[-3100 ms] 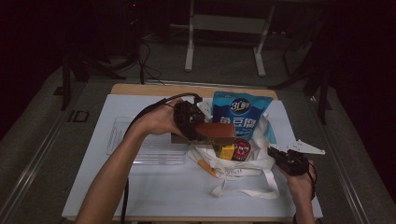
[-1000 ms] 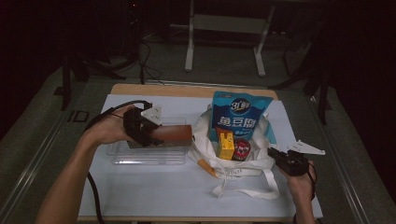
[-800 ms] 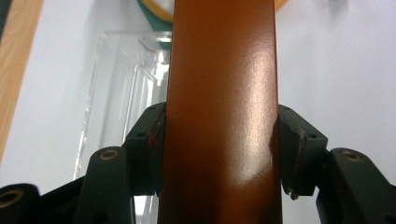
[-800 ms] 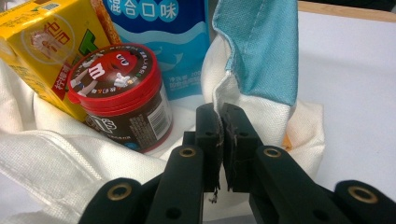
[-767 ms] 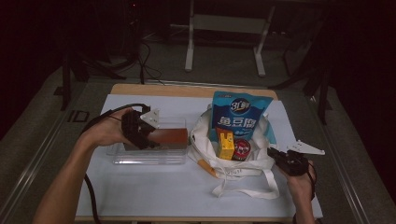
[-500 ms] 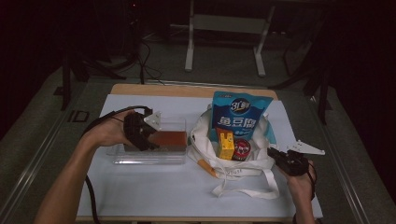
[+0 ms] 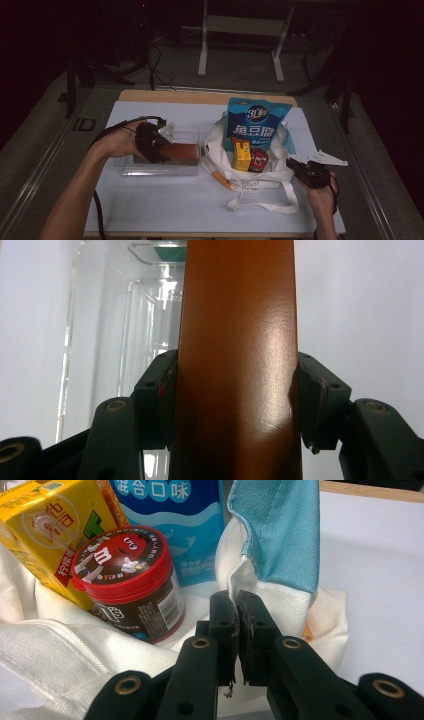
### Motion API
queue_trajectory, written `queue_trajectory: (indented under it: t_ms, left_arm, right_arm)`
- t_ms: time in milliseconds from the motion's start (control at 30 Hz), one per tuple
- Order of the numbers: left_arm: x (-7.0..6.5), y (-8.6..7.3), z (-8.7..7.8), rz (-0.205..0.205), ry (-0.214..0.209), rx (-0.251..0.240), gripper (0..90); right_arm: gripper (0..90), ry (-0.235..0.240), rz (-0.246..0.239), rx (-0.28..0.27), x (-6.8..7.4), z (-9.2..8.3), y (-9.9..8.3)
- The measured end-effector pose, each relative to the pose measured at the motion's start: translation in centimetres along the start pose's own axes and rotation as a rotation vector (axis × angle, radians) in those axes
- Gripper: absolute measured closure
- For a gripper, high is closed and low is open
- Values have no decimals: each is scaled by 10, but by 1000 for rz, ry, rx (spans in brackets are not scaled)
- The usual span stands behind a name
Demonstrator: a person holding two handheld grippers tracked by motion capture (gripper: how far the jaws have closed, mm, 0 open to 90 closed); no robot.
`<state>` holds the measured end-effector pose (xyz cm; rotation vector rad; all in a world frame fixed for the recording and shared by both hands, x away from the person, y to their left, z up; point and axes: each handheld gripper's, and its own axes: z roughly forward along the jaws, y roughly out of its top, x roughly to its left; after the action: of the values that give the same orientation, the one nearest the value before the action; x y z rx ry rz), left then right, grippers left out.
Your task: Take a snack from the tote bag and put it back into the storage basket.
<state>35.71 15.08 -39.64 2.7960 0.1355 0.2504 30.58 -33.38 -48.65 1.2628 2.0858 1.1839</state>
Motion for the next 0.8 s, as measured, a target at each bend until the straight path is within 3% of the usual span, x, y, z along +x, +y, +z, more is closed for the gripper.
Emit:
queue_trajectory:
  t_ms: [533, 567, 800]
  left_arm:
    - [3, 1, 12, -1, -18, 37, 422]
    - [4, 1, 13, -26, -31, 42, 416]
    - [7, 0, 21, -80, -75, 69, 392]
  right_arm:
    - [856, 1, -1, -1, 0, 0, 0]
    - [857, 1, 0, -1, 0, 0, 0]
    - [857, 0, -1, 0, 0, 0, 0]
